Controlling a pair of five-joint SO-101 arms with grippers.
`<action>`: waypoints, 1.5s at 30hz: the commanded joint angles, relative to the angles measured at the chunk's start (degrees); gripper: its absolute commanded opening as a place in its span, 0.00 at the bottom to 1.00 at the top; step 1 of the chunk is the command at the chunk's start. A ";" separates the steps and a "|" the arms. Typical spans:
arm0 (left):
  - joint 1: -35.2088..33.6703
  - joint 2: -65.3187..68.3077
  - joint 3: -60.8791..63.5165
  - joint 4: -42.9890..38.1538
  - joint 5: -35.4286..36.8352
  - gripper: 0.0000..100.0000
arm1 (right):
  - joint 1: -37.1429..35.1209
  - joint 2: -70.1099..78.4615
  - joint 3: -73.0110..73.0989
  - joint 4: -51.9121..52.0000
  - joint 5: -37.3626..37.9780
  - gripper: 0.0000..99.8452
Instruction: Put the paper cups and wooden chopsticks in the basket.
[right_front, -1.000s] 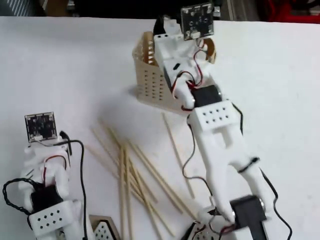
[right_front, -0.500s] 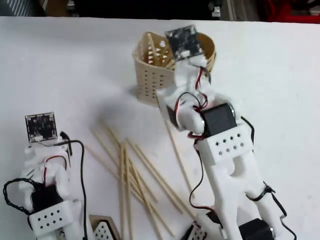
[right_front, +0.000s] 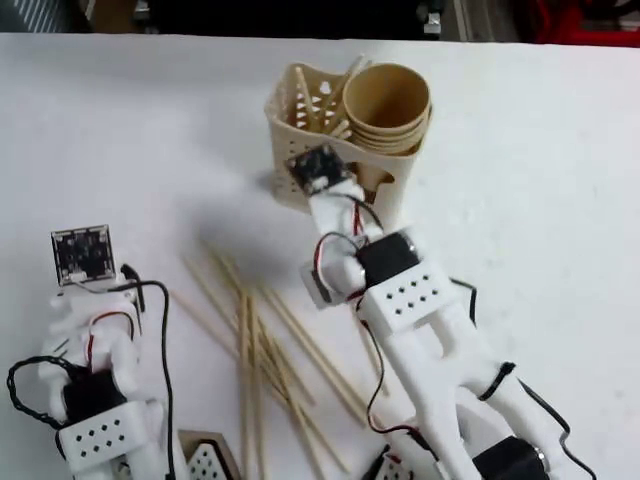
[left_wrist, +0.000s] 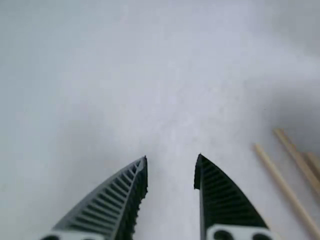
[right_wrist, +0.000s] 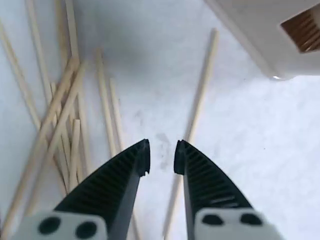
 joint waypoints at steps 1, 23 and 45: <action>-0.48 -0.84 -0.44 -1.49 -0.62 0.17 | 0.92 -1.63 3.78 -3.65 1.49 0.09; -0.48 -0.84 -0.44 -1.49 -0.62 0.17 | 3.74 23.08 7.21 -15.96 1.14 0.18; -0.31 -0.84 -0.35 -1.41 -0.62 0.17 | -2.59 -4.26 7.21 -3.82 1.05 0.02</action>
